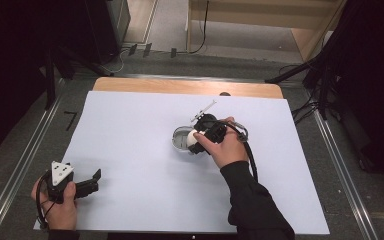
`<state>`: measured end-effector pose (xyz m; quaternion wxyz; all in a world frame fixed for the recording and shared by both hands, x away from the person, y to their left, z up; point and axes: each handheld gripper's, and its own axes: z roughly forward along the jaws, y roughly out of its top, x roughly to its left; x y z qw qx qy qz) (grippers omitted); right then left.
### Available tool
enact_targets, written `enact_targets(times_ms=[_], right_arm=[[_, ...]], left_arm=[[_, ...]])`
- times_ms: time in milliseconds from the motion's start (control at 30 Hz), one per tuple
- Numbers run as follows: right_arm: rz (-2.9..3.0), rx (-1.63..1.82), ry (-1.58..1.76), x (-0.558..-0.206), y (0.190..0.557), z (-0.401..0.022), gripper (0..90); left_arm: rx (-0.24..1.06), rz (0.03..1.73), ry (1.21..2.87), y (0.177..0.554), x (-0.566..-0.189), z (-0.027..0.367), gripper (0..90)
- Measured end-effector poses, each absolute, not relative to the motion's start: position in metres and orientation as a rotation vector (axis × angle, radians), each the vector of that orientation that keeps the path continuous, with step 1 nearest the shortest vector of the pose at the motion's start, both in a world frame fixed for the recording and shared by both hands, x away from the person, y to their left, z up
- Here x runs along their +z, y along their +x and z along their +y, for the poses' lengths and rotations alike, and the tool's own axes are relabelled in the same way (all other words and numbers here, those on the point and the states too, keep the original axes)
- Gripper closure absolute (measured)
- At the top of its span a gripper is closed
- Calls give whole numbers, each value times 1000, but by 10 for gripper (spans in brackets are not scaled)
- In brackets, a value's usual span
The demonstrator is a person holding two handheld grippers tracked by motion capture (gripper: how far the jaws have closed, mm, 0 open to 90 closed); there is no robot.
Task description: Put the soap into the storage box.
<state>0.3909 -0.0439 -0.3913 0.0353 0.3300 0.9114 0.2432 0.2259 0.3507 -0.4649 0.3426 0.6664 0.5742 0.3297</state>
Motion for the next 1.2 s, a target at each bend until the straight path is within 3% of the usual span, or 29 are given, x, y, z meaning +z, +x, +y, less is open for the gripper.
enact_targets(times_ms=[1200], right_arm=[[2838,706,1051,-410,403,-25,242]], left_arm=[[852,1495,1730,226,-465,351,2]])
